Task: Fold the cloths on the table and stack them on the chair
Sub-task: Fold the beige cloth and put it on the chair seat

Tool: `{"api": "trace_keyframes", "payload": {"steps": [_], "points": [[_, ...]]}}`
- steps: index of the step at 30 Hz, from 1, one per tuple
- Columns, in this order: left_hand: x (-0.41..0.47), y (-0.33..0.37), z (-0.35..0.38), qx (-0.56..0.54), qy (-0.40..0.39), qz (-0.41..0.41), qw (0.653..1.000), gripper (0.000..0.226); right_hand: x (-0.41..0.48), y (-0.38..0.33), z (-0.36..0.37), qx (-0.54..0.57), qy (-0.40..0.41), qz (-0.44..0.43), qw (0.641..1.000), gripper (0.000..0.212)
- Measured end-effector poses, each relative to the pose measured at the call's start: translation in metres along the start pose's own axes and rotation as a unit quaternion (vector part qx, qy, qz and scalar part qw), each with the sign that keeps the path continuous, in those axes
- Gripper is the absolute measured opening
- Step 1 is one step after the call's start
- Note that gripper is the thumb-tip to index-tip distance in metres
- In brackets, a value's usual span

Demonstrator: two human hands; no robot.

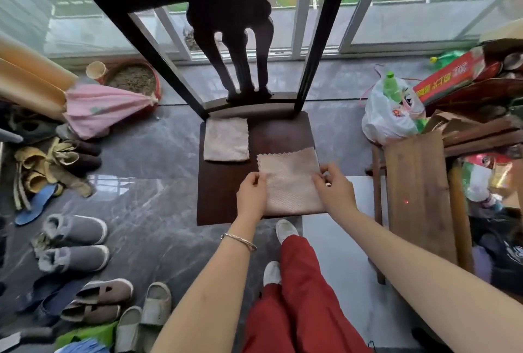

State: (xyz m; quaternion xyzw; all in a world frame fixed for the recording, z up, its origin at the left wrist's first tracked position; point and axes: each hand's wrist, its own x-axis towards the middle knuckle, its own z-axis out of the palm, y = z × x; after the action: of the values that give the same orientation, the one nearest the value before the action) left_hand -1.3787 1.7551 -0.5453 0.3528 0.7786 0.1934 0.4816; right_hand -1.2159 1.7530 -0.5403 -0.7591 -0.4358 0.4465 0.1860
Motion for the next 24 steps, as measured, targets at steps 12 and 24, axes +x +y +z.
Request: {"api": "trace_keyframes", "payload": {"steps": [12, 24], "points": [[0.062, -0.045, 0.047, 0.039, -0.004, -0.045, 0.998, 0.031, 0.063, 0.057, 0.041, -0.027, -0.022, 0.04, 0.999, 0.008], [0.097, -0.077, 0.071, 0.06, -0.019, -0.068, 0.996, 0.031, 0.1, 0.089, 0.063, -0.06, -0.034, 0.042, 0.997, 0.013]]}}
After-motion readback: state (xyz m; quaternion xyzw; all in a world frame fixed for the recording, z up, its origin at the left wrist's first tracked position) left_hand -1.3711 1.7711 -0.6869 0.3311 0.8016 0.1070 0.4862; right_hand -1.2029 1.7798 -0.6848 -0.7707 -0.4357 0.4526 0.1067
